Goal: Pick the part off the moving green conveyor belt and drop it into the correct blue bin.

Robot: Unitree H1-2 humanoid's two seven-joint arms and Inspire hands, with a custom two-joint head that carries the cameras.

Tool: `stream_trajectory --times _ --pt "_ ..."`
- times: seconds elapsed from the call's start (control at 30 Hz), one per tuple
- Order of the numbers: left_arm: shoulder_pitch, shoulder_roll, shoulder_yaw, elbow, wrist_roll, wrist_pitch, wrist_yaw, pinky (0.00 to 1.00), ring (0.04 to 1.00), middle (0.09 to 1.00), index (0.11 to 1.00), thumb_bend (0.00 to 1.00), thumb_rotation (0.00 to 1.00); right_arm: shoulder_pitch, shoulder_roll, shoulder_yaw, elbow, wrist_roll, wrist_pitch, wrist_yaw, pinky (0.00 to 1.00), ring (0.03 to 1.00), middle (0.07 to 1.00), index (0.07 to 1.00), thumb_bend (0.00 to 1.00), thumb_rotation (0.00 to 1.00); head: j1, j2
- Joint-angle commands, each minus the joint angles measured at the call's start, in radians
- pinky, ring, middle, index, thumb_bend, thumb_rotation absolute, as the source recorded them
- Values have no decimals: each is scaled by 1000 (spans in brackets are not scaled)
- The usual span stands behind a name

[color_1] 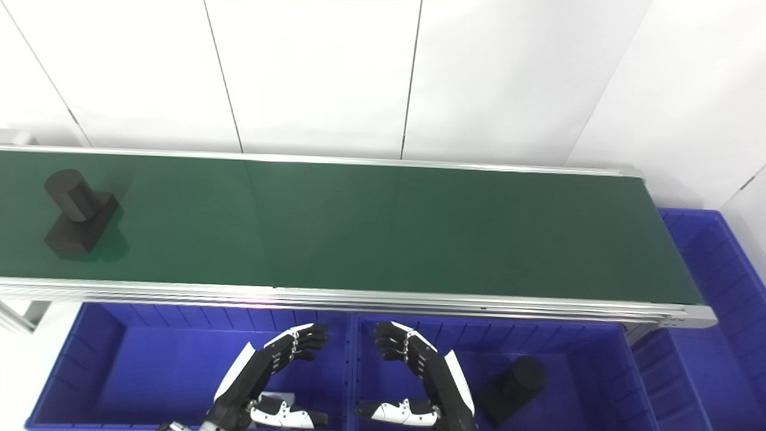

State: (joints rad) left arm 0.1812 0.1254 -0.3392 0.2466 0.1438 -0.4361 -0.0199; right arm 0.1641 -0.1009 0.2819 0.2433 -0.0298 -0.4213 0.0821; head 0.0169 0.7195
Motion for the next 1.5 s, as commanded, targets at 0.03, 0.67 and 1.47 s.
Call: stream_trajectory --times 0.03,0.67,1.47 --pt "-1 -12 13 -43 -8 -32 -6 734 779 798 806 925 180 8 0 -7 -30 -1 -49 12 704 762 784 766 880 217 3 7" --pt "23 -20 40 -76 -1 -31 -41 739 783 797 801 928 157 3 5 -19 3 -33 -49 -8 690 753 772 757 860 230 -7 1" --pt "5 -18 33 -26 -13 -33 -33 740 785 798 810 909 123 -13 2 -1 31 -47 -49 -37 687 750 776 758 859 228 -37 -44"
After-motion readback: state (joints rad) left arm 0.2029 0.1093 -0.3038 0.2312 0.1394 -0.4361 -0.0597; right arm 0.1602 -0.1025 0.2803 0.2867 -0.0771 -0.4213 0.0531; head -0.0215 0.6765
